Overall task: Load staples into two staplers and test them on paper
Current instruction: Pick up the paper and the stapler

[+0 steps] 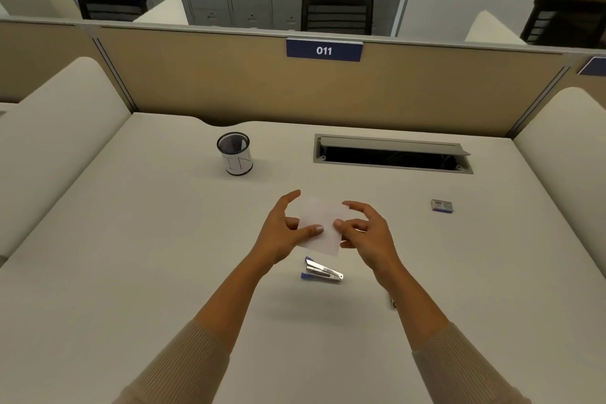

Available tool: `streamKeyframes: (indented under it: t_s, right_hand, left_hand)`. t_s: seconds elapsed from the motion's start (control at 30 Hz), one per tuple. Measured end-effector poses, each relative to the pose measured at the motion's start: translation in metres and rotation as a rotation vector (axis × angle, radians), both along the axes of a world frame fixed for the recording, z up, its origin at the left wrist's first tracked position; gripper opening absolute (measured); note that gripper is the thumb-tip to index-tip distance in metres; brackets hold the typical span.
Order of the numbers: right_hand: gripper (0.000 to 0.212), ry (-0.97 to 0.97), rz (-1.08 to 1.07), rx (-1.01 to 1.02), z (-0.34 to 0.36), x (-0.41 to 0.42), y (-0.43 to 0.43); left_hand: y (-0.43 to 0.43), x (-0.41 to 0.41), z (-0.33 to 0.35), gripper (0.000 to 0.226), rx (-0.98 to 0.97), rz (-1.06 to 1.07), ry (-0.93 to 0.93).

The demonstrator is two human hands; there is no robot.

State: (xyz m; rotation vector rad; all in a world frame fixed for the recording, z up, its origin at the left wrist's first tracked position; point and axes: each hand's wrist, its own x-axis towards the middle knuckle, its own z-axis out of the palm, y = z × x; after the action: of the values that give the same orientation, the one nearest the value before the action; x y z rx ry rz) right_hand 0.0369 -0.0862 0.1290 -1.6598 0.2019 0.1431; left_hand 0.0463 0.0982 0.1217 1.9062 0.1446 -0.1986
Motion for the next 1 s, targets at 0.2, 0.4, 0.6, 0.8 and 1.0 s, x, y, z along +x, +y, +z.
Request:
streamKeyframes:
  t_s: [0.2, 0.4, 0.6, 0.8, 1.0]
  right_hand:
    - [0.048, -0.023, 0.003, 0.057, 0.021, -0.02, 0.008]
    - [0.038, -0.088, 0.021, 0.086, 0.03, -0.029, 0.009]
    - [0.033, -0.225, 0.013, -0.021, 0.036, -0.03, 0.007]
    - [0.043, -0.328, 0.005, -0.116, 0.042, -0.031, 0.008]
    - [0.034, -0.307, 0.018, -0.031, 0.047, -0.034, 0.012]
  left_hand:
    - [-0.003, -0.022, 0.018, 0.065, -0.164, 0.11, -0.042]
    - [-0.004, -0.033, 0.031, 0.043, -0.259, 0.13, -0.018]
    - [-0.001, -0.037, 0.051, 0.043, -0.425, 0.212, 0.194]
    - [0.001, -0.041, 0.064, 0.063, -0.465, 0.113, 0.196]
    - [0.0, -0.044, 0.059, 0.057, -0.398, 0.121, 0.07]
